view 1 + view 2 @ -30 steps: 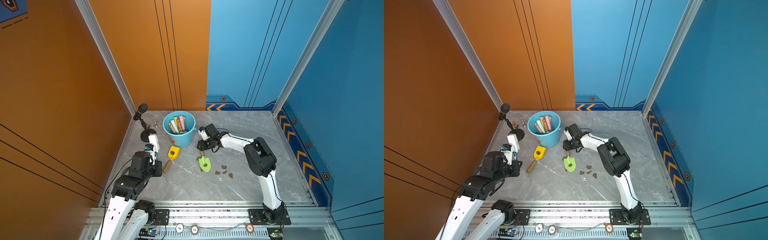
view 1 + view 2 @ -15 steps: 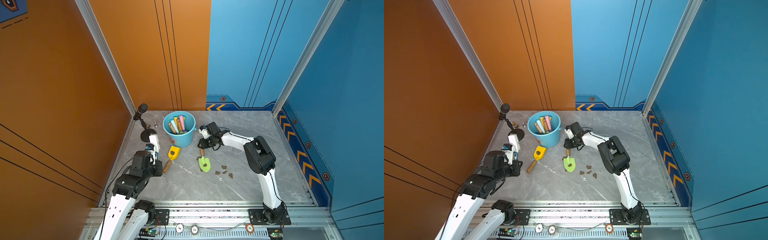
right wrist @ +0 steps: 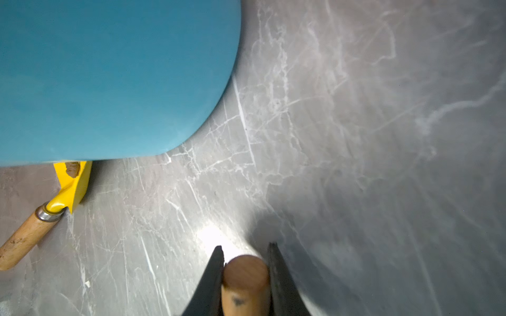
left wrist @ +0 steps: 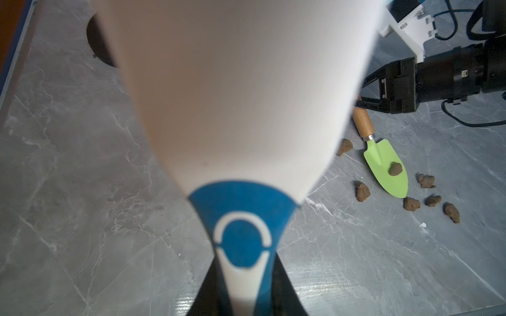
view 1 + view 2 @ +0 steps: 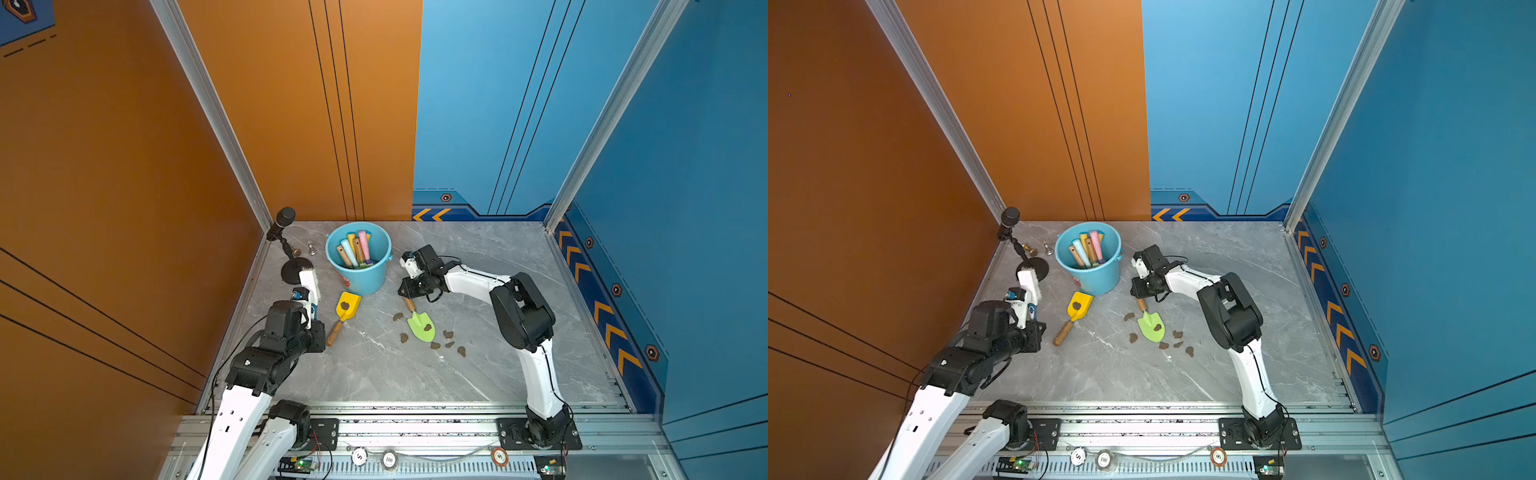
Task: Brush the soil off the hand trowel and place it into the bucket
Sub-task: Pick up the hand trowel from the center of the board, then brush off the soil from the hand trowel.
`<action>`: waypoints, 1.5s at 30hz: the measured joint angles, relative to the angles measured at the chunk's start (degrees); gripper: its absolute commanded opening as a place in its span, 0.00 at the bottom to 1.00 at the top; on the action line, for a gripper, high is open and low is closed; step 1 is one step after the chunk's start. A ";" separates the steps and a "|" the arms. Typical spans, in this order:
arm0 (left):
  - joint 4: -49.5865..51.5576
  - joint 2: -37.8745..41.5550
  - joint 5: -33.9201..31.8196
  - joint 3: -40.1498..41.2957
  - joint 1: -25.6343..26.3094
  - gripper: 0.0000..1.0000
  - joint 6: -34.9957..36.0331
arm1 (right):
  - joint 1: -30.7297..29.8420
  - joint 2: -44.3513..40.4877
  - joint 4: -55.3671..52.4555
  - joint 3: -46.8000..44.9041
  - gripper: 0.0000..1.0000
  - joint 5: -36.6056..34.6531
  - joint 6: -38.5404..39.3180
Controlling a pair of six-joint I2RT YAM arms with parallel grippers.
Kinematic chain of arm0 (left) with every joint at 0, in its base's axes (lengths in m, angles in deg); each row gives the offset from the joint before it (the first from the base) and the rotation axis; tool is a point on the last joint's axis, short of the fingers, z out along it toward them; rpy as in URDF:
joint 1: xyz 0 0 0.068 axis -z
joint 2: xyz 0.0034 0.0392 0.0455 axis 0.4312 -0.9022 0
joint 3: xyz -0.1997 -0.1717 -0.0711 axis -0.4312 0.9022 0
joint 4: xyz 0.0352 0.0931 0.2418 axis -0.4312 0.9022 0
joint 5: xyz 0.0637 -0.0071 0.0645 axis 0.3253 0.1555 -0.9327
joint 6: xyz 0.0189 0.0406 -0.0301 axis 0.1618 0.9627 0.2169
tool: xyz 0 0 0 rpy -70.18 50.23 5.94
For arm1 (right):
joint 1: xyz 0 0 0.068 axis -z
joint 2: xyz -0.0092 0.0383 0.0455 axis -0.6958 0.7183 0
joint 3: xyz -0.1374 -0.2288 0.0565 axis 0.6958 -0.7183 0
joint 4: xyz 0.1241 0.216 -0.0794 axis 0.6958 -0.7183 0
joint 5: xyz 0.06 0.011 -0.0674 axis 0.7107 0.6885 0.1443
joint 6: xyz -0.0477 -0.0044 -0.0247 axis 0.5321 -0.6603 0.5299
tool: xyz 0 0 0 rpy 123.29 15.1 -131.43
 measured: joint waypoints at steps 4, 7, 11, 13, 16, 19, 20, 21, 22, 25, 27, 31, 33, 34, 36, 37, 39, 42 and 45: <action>-0.04 -0.66 0.15 0.00 2.78 0.00 0.39 | -0.13 -5.44 -0.35 -2.47 0.11 -5.77 -3.19; 0.09 -2.29 -0.92 -0.66 9.88 0.00 0.24 | -0.35 -11.06 0.59 -4.70 0.11 -11.23 -6.05; 0.33 -9.16 -5.20 -4.87 24.55 0.00 -0.24 | -0.44 -16.44 3.19 -6.69 0.11 -18.93 -9.05; 0.50 -14.69 -6.82 -7.91 30.47 0.00 -0.39 | -0.42 -17.42 4.59 -6.80 0.11 -22.10 -9.84; 0.50 -23.52 -7.67 -11.30 35.28 0.00 -0.66 | -0.37 -17.46 5.05 -6.75 0.11 -24.63 -10.01; 0.87 -32.41 -8.11 -13.88 37.94 0.00 -0.39 | -0.37 -17.33 4.15 -6.19 0.11 -26.60 -9.81; 1.31 -35.34 -8.41 -15.15 38.51 0.00 0.02 | -0.37 -17.33 4.00 -5.97 0.11 -26.91 -9.79; 1.51 -37.99 -8.94 -16.50 38.82 0.00 0.52 | -0.37 -17.35 3.96 -5.77 0.11 -27.30 -9.77; 1.64 -39.87 -9.44 -17.59 38.99 0.00 0.96 | -0.37 -17.33 3.65 -5.53 0.11 -27.67 -9.77; 1.92 -45.20 -11.08 -21.35 39.08 0.00 2.89 | -0.37 -17.33 2.80 -5.05 0.11 -28.17 -9.79; 2.14 -48.22 -12.04 -23.78 39.10 0.00 4.02 | -0.37 -17.33 2.43 -5.03 0.11 -28.17 -9.79; 2.75 -53.79 -13.70 -28.72 39.28 0.00 6.43 | -0.44 -17.33 2.10 -5.03 0.11 -28.17 -9.81; 2.78 -56.37 -14.45 -30.67 39.47 0.00 7.63 | -0.55 -17.35 2.10 -5.03 0.11 -28.17 -9.81; 2.91 -57.72 -14.73 -31.50 39.56 0.00 8.20 | -0.59 -17.35 2.10 -5.03 0.11 -28.17 -9.81; 3.10 -60.26 -15.21 -32.74 39.69 0.00 9.16 | -0.72 -17.35 2.05 -5.03 0.11 -28.17 -9.81; 3.15 -61.51 -15.56 -33.16 39.74 0.00 9.60 | -0.72 -17.35 2.03 -5.03 0.11 -28.15 -9.81; 3.15 -63.69 -16.28 -33.70 39.74 0.00 10.16 | -0.76 -17.35 1.70 -5.01 0.12 -28.17 -9.81; 3.54 -66.47 -16.44 -34.27 39.82 0.00 10.60 | -0.76 -17.40 0.96 -5.01 0.11 -28.61 -9.79; 4.39 -68.26 -16.90 -34.36 40.89 0.00 10.51 | -0.74 -17.64 0.57 -5.01 0.12 -29.44 -9.60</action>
